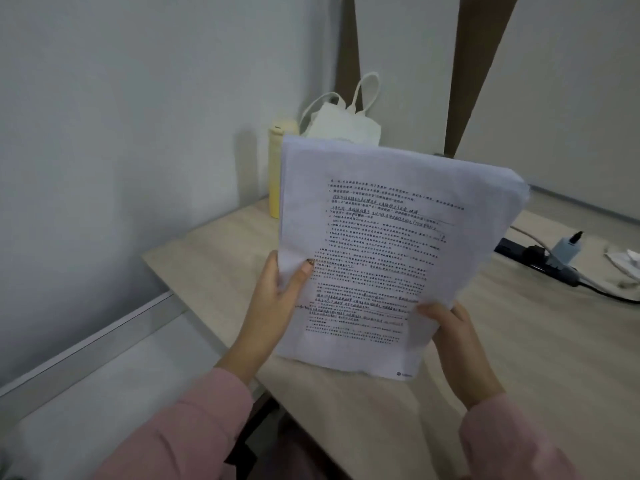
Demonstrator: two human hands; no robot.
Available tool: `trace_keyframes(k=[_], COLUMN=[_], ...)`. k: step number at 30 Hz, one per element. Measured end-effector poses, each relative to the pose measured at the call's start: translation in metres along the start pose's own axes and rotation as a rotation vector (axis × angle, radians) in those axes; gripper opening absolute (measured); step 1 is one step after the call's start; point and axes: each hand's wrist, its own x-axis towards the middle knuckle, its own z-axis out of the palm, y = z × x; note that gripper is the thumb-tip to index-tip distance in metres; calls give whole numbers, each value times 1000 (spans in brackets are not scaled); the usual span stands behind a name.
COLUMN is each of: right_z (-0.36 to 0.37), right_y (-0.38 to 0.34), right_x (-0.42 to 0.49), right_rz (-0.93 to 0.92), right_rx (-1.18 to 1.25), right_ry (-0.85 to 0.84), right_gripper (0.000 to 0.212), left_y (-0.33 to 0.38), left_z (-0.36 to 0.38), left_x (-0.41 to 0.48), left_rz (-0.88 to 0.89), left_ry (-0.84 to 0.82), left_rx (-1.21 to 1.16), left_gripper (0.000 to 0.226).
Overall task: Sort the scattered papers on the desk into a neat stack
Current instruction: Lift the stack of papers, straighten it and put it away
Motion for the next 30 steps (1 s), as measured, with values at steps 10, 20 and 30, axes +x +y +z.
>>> trace_keyframes(k=[10, 20, 30], right_z=[69, 198, 254], right_y=[-2, 71, 130], right_x=[-6, -56, -116], right_rz=[140, 443, 1057], right_rx=[20, 40, 247], right_ry=[-328, -529, -550], right_gripper=[28, 26, 22], left_y=[22, -1, -21], left_z=[-102, -249, -316], left_x=[-1, -56, -87], left_rz=[-192, -399, -747], left_ry=[125, 291, -88], left_rx=[254, 628, 1079], left_gripper=[24, 35, 28])
